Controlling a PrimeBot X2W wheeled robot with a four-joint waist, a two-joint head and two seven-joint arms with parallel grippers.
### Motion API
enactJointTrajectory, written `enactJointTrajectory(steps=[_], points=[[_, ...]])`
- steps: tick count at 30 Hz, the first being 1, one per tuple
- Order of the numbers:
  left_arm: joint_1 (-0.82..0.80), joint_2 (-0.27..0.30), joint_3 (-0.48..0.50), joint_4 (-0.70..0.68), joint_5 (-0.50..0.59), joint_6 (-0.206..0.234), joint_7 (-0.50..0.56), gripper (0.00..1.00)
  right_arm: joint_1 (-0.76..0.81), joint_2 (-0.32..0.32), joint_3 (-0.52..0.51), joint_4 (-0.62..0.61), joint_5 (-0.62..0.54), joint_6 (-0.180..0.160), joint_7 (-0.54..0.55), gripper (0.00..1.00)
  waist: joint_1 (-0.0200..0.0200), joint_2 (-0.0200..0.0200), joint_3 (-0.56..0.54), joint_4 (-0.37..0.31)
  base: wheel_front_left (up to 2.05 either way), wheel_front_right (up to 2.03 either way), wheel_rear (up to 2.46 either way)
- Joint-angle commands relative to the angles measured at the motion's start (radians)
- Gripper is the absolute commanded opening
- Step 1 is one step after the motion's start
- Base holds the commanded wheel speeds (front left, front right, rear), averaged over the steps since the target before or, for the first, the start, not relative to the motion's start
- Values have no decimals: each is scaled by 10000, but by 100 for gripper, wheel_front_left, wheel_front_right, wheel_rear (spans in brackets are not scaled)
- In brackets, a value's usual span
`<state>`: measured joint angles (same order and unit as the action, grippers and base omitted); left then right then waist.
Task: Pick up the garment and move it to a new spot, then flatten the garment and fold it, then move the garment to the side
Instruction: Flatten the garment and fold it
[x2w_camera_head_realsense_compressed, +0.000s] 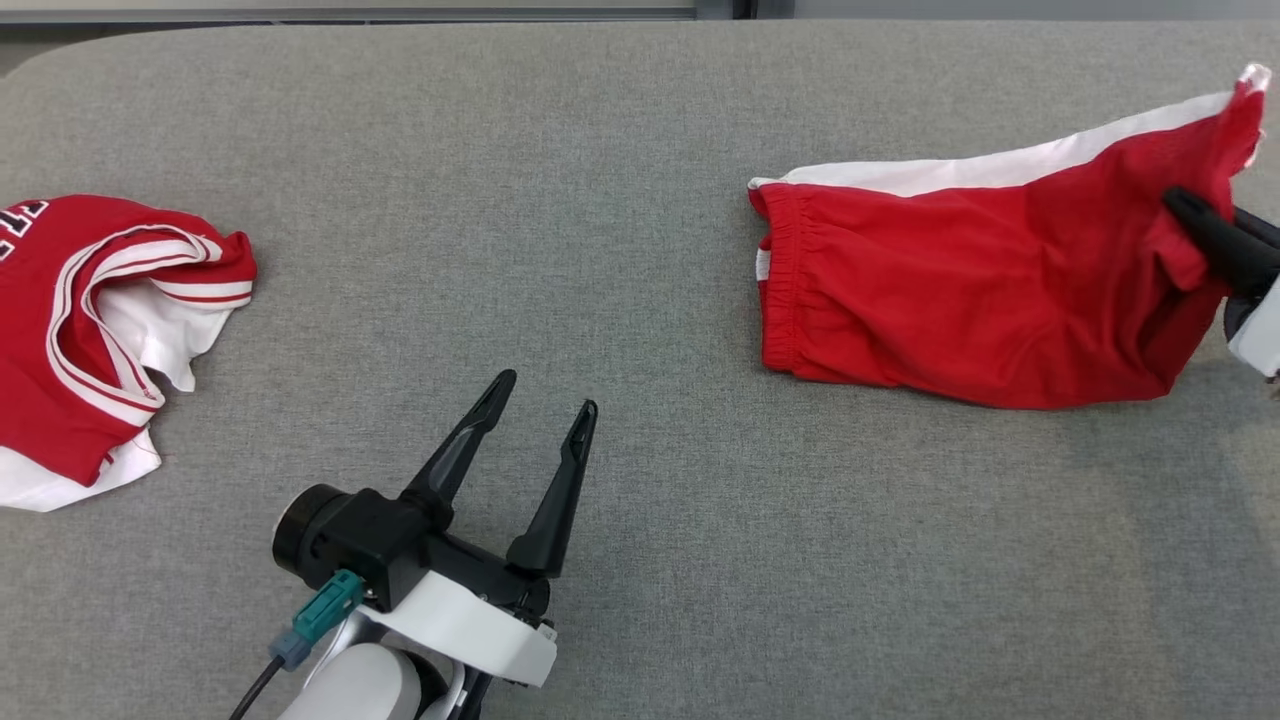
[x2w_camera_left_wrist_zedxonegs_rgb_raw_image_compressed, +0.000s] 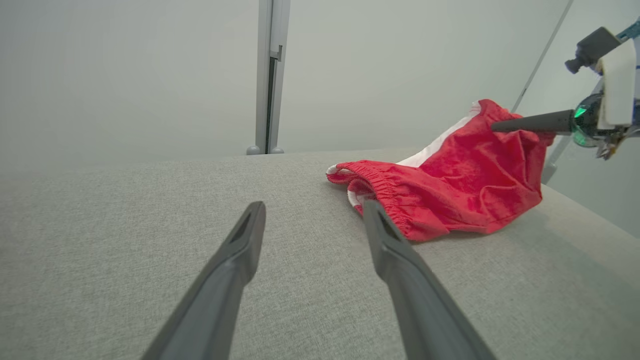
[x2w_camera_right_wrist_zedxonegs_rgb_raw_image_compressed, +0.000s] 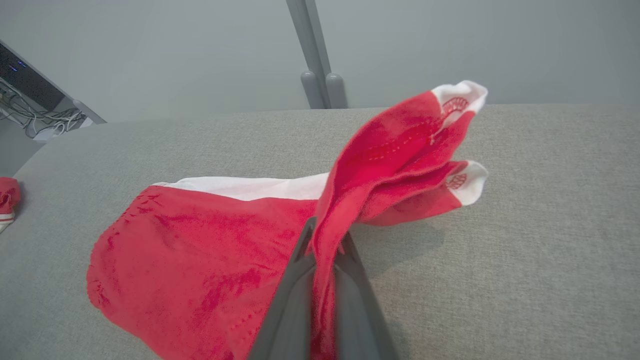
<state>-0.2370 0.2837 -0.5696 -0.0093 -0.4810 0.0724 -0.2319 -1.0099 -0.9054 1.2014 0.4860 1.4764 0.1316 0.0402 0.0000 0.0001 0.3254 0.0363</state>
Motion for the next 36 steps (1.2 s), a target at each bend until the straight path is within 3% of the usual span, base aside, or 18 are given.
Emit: enactJointTrajectory(steps=[1, 10, 19, 20, 22, 27, 30, 36], points=[[-30, -25, -37, 59, -3, 21, -22, 100, -160, 111, 68, -121, -241, -15, 175, 0, 0, -1, -115, 53, 0, 0, 0], [21, -337, -115, 343, -201, -75, -143, 100, -683, 1099, 125, -510, -797, -15, 1332, 0, 0, -1, -346, 601, 0, 0, 0], [-104, -636, -103, 653, -338, -237, -250, 100, -614, 2747, 37, -10, -755, -15, 1992, 0, 0, -1, -344, 1032, 0, 0, 0], [-117, -662, -117, 688, -338, -263, -253, 100, -558, 2933, 55, 175, -771, -15, 2038, 30, 0, -1, -342, 1073, 0, 0, 0], [-135, -727, -141, 760, -351, -298, -264, 100, -540, 3302, 94, 412, -911, -15, 2061, 100, 0, -1, -358, 1138, 0, 0, 0], [-112, -834, -115, 905, -411, -333, -282, 100, -309, 3536, -351, 88, -658, -15, 1512, 100, 0, -1, -451, 1197, 0, 0, 0], [37, -865, -62, 955, -405, -304, -304, 100, -136, 3025, -737, -548, -662, -15, 953, 100, 0, -1, -611, 1118, 0, 0, 0], [333, -872, 209, 919, -418, -149, -323, 100, 582, 1672, -1104, -1189, -1755, -15, -428, 100, 0, -1, -1036, 709, 0, 0, 0]])
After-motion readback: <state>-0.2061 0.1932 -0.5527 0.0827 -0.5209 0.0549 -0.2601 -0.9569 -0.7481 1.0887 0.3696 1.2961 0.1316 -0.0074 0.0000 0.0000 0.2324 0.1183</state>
